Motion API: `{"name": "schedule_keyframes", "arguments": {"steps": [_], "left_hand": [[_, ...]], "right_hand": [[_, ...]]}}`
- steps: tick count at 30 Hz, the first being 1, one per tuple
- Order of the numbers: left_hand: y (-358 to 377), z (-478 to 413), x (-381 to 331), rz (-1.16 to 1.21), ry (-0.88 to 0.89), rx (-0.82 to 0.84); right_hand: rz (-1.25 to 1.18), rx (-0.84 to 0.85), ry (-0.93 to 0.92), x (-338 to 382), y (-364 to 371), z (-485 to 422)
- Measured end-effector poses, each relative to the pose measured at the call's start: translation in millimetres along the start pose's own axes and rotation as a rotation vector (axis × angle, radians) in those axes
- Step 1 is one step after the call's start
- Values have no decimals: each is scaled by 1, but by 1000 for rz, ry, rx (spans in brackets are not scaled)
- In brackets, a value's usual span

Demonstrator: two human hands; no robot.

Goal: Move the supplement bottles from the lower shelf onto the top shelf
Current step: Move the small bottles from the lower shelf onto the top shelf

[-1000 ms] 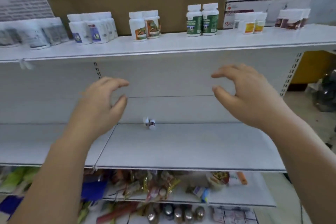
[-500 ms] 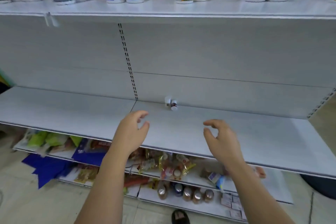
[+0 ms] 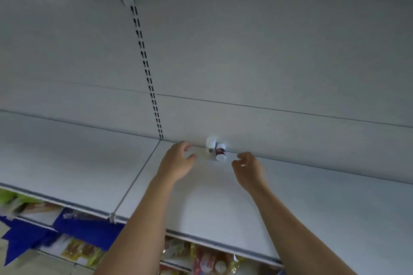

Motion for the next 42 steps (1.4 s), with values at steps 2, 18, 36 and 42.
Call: {"name": "schedule_keyframes", "arguments": {"steps": [2,18,36,42], "left_hand": [[18,-29,-4,23,19,11],[32,-19,-13,613,-190,-34],[-171,176,-242,1029,138,42],[-213,216,-333,939,411,33]], "right_hand": [[13,3,28,9,17,-28],[-350,272,284,14,35,-30],[-945,620,-123,157,-138,257],[-924,569,-346,177,-227,317]]}}
Point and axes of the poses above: each hand's wrist, its own z-axis away from the middle knuckle, its own y-axis out of the palm, x = y × z, the point moved 5 cm from there along -z, towards the middle knuckle, and after that the axes turned 10 degrees about y, right-handed, at the moved point
